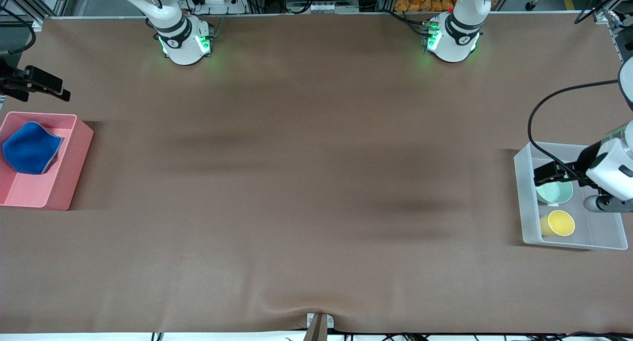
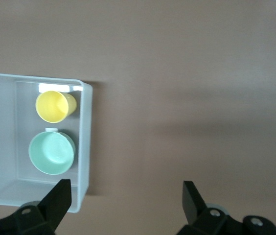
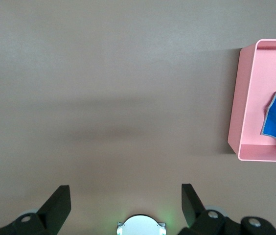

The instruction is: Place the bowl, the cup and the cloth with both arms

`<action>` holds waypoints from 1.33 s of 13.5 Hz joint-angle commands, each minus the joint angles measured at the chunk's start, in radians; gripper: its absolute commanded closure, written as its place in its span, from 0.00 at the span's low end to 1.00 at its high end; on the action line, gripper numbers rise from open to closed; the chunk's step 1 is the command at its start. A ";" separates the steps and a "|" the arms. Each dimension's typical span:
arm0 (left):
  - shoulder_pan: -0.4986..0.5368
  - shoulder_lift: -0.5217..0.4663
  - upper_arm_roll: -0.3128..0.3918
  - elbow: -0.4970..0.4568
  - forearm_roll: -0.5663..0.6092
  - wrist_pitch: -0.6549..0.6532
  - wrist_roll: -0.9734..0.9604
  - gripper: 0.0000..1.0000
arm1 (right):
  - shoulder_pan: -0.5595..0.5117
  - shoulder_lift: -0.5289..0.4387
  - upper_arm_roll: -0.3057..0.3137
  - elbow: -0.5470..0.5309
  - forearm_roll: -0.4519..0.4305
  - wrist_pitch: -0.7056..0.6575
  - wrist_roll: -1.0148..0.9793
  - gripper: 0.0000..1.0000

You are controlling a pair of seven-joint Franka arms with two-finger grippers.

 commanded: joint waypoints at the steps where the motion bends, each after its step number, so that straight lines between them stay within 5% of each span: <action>1: -0.005 -0.095 0.021 -0.043 -0.047 -0.070 -0.017 0.00 | 0.000 -0.011 -0.001 -0.012 -0.002 0.005 -0.012 0.00; 8: -0.071 -0.320 0.041 -0.232 -0.099 -0.091 -0.063 0.00 | -0.003 -0.016 -0.003 -0.009 -0.007 0.007 -0.010 0.00; 18: -0.109 -0.330 0.090 -0.210 -0.090 -0.117 -0.051 0.00 | -0.003 -0.019 -0.003 -0.010 -0.007 0.005 -0.010 0.00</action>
